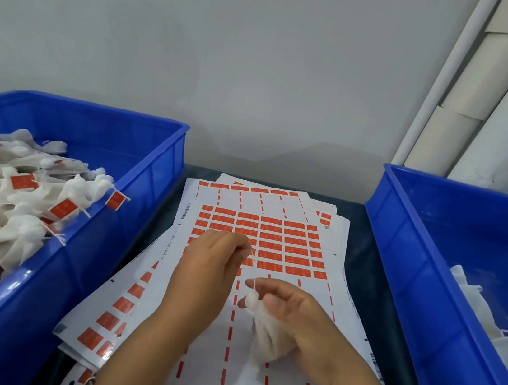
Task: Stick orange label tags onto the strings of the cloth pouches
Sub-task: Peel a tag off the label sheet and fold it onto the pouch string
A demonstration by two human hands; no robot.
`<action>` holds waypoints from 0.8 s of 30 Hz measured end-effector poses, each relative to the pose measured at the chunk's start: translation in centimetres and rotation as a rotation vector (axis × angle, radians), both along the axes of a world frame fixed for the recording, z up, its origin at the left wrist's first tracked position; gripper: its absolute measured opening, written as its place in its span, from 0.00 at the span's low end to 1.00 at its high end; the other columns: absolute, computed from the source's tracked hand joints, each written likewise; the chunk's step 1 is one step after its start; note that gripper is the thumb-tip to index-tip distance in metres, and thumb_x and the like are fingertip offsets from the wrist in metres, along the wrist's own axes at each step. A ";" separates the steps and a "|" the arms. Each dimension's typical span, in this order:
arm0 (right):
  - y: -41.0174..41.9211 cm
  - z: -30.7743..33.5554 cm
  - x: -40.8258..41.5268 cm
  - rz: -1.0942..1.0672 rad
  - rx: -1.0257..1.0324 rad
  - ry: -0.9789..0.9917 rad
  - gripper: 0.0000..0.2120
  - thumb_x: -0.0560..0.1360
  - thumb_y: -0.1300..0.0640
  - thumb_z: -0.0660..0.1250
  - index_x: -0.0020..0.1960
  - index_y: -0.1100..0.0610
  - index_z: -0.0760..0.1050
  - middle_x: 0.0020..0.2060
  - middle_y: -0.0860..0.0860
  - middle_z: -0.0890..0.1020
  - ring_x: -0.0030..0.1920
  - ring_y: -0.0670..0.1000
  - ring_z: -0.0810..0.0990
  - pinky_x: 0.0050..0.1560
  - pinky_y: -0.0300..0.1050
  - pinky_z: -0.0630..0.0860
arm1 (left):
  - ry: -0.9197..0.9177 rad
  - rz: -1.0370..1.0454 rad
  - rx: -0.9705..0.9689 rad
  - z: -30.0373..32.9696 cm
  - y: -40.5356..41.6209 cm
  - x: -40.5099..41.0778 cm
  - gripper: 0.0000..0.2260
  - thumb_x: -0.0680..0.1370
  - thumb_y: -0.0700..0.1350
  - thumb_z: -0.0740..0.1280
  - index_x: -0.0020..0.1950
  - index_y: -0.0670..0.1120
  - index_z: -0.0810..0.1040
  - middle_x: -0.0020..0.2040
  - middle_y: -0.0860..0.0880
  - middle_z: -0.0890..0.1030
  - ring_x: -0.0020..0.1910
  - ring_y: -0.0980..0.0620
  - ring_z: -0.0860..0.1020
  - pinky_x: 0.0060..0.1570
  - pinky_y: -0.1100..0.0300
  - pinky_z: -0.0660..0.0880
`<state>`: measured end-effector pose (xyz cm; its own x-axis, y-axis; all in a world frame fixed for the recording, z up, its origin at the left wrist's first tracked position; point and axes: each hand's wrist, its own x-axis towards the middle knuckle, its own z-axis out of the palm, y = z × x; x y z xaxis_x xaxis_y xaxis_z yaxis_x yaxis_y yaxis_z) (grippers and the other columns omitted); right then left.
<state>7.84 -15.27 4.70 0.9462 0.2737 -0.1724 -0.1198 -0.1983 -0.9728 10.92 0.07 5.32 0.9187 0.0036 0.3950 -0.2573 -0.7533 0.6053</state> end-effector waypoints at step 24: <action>0.6 -1.8 4.7 -0.253 0.513 0.172 0.09 0.66 0.50 0.70 0.39 0.55 0.84 0.32 0.54 0.81 0.26 0.47 0.75 0.29 0.39 0.74 | 0.458 0.015 0.075 -4.4 1.5 3.7 0.29 0.71 0.63 0.66 0.70 0.59 0.64 0.73 0.60 0.62 0.70 0.55 0.65 0.65 0.55 0.65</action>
<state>12.52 -14.69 2.85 0.9632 0.1319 -0.2343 -0.2662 0.3473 -0.8992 14.64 1.62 0.96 0.9986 0.0054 -0.0519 0.0354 -0.8009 0.5978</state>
